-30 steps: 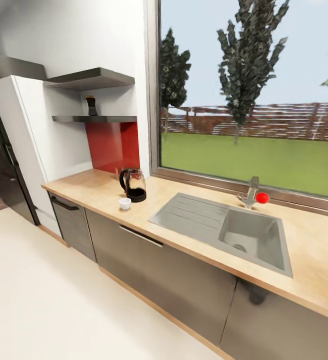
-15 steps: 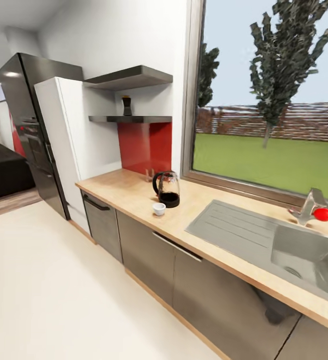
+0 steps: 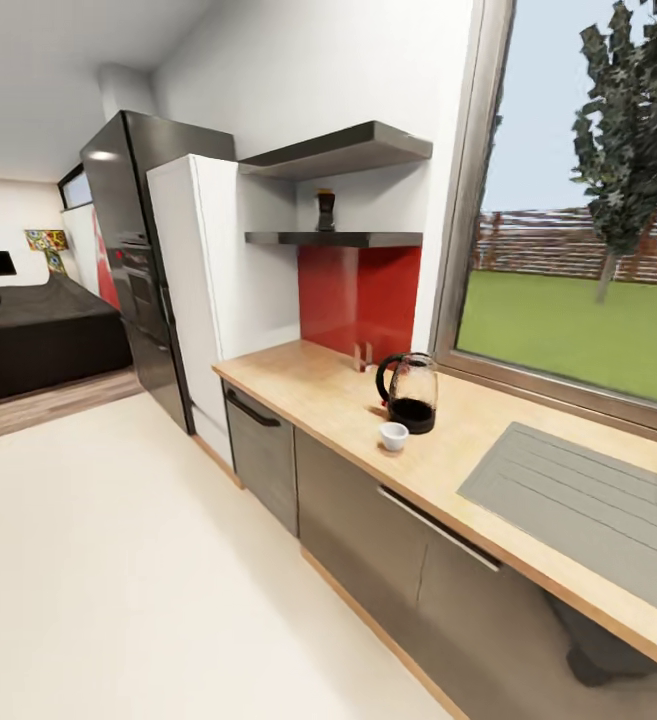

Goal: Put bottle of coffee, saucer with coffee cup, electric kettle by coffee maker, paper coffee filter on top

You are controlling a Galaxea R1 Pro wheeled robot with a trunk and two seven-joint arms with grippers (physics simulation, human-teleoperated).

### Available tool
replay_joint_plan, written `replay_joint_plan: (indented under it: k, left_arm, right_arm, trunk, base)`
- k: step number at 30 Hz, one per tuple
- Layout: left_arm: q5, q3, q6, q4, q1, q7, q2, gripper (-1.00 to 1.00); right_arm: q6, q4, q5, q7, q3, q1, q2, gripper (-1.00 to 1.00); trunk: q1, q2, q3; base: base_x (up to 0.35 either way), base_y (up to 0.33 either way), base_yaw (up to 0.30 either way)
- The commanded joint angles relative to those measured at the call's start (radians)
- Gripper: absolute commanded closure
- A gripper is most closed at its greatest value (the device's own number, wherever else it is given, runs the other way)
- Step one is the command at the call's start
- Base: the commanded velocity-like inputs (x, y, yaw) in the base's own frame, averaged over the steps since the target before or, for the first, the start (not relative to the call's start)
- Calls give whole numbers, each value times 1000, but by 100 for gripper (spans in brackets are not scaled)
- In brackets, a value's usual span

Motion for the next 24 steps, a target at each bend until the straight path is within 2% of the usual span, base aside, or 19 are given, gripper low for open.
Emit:
replay_joint_plan:
  k: [1,7,24]
  left_arm:
    - [10,-8,4,0,-1,-3,0,-100]
    - [10,-8,4,0,-1,-3,0,-100]
    - [10,-8,4,0,-1,-3,0,-100]
  right_arm:
    - [-3,0,0,0,4,0,-1,-100]
    - [-3,1,-1,1,3,0,-2,-100]
    - [-3,2,-1,1,3,0,-4,-100]
  trunk:
    - [1,-1,-1]
    - [1,-1,-2]
    - [1,-1,-2]
  base:
    - [252,261,268]
    - [253,261,105]
    - [259,250,5]
